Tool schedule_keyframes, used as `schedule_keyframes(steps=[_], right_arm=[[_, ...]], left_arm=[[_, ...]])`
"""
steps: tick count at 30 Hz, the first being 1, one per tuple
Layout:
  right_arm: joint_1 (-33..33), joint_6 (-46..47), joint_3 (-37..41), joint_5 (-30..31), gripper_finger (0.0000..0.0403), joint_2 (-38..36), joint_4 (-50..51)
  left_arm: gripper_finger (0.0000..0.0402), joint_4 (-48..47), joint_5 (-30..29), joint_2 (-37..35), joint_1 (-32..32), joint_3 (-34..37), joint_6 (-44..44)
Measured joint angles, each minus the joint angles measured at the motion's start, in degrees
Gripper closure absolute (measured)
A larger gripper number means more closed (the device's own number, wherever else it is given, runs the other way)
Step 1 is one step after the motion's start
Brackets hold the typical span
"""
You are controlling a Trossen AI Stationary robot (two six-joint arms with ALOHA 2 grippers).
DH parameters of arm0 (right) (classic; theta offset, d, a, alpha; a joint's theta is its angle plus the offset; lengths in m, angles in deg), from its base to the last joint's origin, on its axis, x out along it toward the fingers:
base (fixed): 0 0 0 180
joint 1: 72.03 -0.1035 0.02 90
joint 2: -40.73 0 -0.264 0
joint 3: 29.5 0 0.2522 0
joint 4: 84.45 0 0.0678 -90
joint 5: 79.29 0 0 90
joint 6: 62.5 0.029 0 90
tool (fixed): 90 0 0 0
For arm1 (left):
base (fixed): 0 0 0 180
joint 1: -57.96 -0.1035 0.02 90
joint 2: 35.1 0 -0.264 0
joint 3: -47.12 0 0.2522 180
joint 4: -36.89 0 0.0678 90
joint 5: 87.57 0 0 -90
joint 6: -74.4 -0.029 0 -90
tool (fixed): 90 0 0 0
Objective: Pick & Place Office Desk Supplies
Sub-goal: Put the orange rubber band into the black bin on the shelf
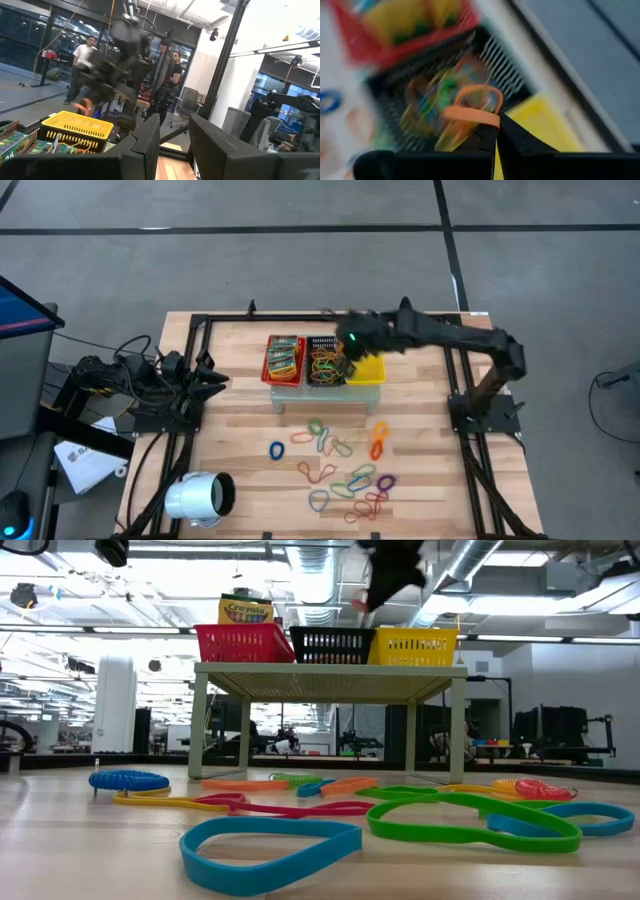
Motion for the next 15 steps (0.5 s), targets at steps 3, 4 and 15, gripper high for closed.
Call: schedule_keyframes(steps=[3,4,15], right_arm=[[3.41,-4.12,-4.58,-0.95,0.0403,4.52,0.60],[4.09,-5.16,-6.04,-1.07,0.0403,5.92,0.90],[5.10,-13.01,-14.42,-1.09,0.0330,15.63,3.88]], left_arm=[[0.0302,-0.02,0.00,0.00,0.00,0.02,0.02],[0.0302,-0.02,0.00,-0.01,0.01,0.02,0.02],[0.0302,0.11,0.01,-0.02,0.00,0.00,0.04]])
